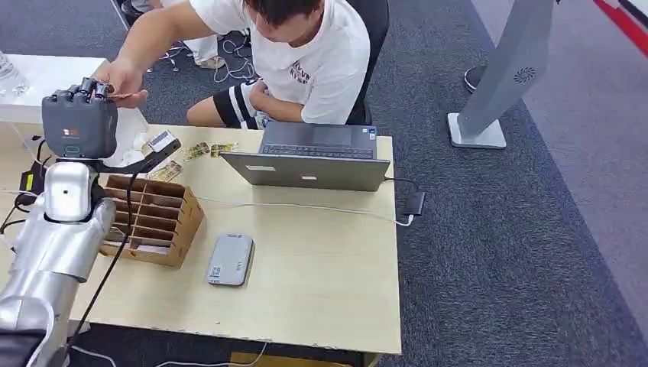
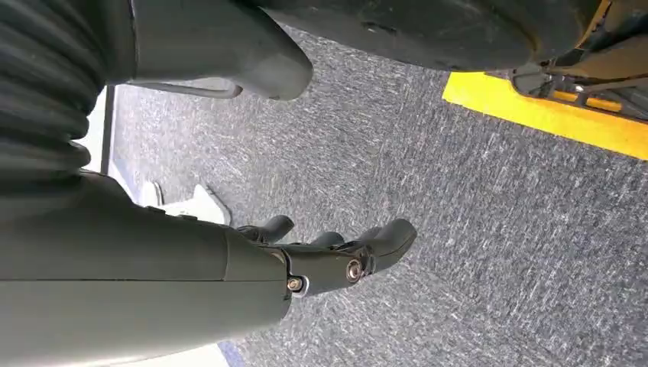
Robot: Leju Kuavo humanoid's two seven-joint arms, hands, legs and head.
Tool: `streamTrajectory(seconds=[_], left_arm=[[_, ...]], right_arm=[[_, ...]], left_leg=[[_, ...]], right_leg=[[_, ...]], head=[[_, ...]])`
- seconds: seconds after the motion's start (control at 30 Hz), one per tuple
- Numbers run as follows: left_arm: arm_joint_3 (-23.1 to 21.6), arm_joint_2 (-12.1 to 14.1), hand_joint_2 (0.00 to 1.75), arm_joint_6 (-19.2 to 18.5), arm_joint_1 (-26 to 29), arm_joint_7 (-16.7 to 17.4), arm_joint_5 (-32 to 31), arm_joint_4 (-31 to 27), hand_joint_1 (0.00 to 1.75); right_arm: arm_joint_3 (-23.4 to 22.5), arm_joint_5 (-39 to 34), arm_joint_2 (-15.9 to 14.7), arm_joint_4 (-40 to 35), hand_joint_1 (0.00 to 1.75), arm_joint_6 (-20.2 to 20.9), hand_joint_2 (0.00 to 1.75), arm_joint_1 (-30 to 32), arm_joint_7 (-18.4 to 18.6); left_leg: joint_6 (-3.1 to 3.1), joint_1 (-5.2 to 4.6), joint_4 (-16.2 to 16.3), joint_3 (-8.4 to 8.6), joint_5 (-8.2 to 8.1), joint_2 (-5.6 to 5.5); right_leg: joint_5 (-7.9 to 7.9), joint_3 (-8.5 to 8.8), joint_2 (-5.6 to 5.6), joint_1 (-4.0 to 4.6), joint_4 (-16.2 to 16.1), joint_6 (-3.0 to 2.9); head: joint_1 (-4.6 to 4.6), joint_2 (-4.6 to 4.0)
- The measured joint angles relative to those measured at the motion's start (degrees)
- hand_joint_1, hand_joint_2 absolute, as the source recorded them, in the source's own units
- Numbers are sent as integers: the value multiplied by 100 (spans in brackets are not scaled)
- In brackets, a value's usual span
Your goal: Pass the card to the sensor for recognition and then transmit it.
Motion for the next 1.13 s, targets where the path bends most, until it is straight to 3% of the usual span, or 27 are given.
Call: streamTrajectory(seconds=[0.13, 0.33, 0.5, 0.53, 0.6, 0.67, 0.73, 0.77, 0.8, 0.87, 0.93, 1.03, 1.13], left_arm=[[70, 17, 175, 380, 304, -534, 822, -235, 0], [648, 356, 175, 364, 1427, -1176, 2084, -1588, 0], [1673, 592, 175, -187, 2525, -2361, 4635, -2630, 0], [1920, 623, 175, -377, 2755, -2584, 5164, -2781, 0], [2749, 680, 175, -1088, 3380, -3124, 6800, -3131, 0], [3769, 699, 175, -2151, 3742, -3430, 8091, -3215, 0], [5086, 697, 175, -3481, 3917, -3335, 8822, -3174, 0], [5847, 704, 175, -3962, 3892, -3193, 9025, -3046, 0], [6488, 721, 175, -4152, 3880, -3151, 9084, -2889, 0], [7641, 750, 175, -3869, 3891, -2853, 9736, -2524, 0], [8369, 780, 175, -3384, 3948, -2603, 10835, -2126, 0], [8952, 730, 175, -2816, 4016, -2516, 12106, -1703, 0], [9202, 586, 175, -2525, 4019, -2524, 12970, -1434, 0]], right_arm=[[35, -26, -7, 0, 0, 24, 175, 3, 0], [44, -124, -9, 0, 0, -28, 175, 46, 27], [39, -337, -9, 0, 0, -144, 175, 85, -208], [35, -365, -7, 0, 0, -177, 175, 91, -241], [24, -435, -2, -2, 0, -212, 175, 105, -269], [13, -488, 9, -2, 0, -269, 175, 144, -269], [-4, -544, 15, -2, 0, -297, 175, 176, -254], [-28, -560, 20, -2, 0, -315, 175, 191, -249], [-46, -601, 28, -4, 0, -335, 175, 197, -249], [-83, -677, 46, -9, 0, -394, 175, 215, -293], [-120, -732, 57, -11, 0, -417, 175, 228, -341], [-142, -739, 63, -17, 0, -464, 175, 225, -411], [-179, -747, 70, -20, 0, -483, 175, 201, -472]], left_leg=[[0, 0, 0, -2, -2, 8], [-10, 6, -2, -6, -11, 29], [-15, 14, -4, -17, -15, 31], [-16, 14, -7, -15, -16, 35], [-29, 17, -9, -15, -29, 56], [-28, 24, -9, -11, -31, 64], [-31, 39, -9, -18, -33, 65], [-33, 42, -9, -19, -34, 65], [-40, 41, -9, -20, -40, 65], [-49, 42, -9, -6, -47, 69], [-49, 44, -9, -8, -47, 58], [-46, 46, -9, -4, -49, 10], [-41, 44, -9, -3, -45, -32]], right_leg=[[-1, -2, 5, 0, 0, 0], [-5, -17, 28, 5, 3, -6], [-9, -19, 33, 12, 3, -11], [-10, -22, 36, 13, 4, -11], [-15, -25, 57, 14, 7, -18], [-20, -28, 69, 23, 7, -26], [-22, -31, 67, 36, 6, -30], [-23, -35, 67, 41, 4, -31], [-25, -32, 67, 41, 5, -34], [-33, -32, 73, 42, 5, -47], [-42, -28, 59, 42, 5, -47], [-64, -15, 11, 42, 0, -39], [-66, 7, -34, 41, -2, -38]], head=[[2, 2], [-2, 2], [0, 0], [2, 0], [7, 2], [4, 0], [2, 2], [11, 2], [11, 2], [-2, 0], [-15, 2], [-6, 2], [2, 2]])
